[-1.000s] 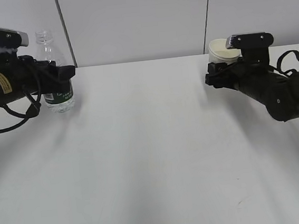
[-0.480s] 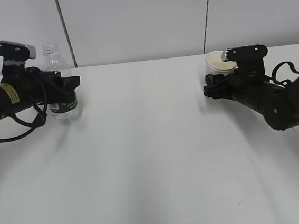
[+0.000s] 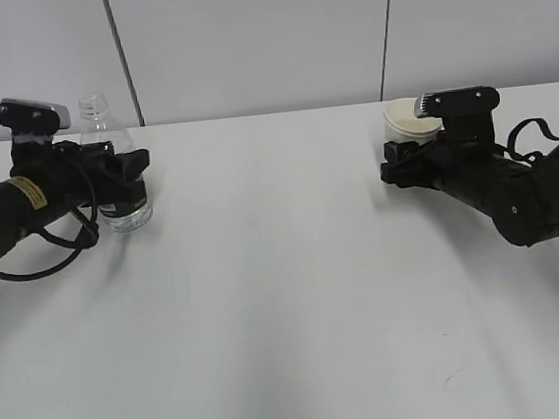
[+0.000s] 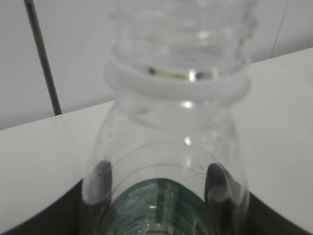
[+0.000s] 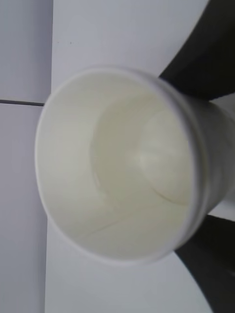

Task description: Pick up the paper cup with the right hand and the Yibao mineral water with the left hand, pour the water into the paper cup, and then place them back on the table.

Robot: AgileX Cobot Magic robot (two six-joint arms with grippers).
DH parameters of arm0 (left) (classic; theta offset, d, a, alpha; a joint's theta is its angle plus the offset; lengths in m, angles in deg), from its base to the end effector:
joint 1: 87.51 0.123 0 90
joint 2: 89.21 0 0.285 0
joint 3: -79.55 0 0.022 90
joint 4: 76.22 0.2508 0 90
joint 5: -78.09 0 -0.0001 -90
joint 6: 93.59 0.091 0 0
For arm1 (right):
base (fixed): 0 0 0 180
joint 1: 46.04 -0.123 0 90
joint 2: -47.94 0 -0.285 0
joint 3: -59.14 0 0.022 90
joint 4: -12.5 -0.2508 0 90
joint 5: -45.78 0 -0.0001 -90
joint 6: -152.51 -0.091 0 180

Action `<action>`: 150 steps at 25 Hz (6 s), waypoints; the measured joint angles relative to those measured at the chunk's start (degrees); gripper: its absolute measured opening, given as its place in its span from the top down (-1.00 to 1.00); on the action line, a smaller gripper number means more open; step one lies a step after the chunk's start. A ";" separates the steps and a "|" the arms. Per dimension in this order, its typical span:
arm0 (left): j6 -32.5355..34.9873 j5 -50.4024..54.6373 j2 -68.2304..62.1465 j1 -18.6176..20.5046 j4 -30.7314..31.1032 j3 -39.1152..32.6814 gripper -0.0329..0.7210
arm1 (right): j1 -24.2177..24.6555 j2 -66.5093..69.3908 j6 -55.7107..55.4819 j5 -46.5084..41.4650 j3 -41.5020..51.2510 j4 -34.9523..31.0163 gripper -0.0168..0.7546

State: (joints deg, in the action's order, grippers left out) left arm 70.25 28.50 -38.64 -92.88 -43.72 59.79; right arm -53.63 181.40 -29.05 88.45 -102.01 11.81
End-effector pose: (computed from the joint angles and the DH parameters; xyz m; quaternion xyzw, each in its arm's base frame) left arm 0.4035 -0.0753 0.1182 0.2059 0.7560 -0.1606 0.6002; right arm 0.4142 0.0544 0.0873 -0.0370 0.8165 0.0452 0.5744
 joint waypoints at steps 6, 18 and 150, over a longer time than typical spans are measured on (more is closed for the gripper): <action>0.53 -2.74 -1.36 0.00 -1.58 0.17 -0.07 | 0.00 0.00 0.08 0.00 0.00 0.00 -0.35; 0.77 -3.01 -1.54 0.00 -1.69 0.29 -0.07 | 0.00 1.58 0.08 0.41 0.00 0.13 -0.35; -9.93 21.24 23.84 0.05 0.47 -1.74 -0.52 | -0.21 -36.11 -0.88 -13.72 18.61 4.35 -0.58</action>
State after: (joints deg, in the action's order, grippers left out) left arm 60.31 49.74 -14.80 -92.82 -43.25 58.05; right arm -53.84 145.29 -29.93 74.73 -83.40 16.16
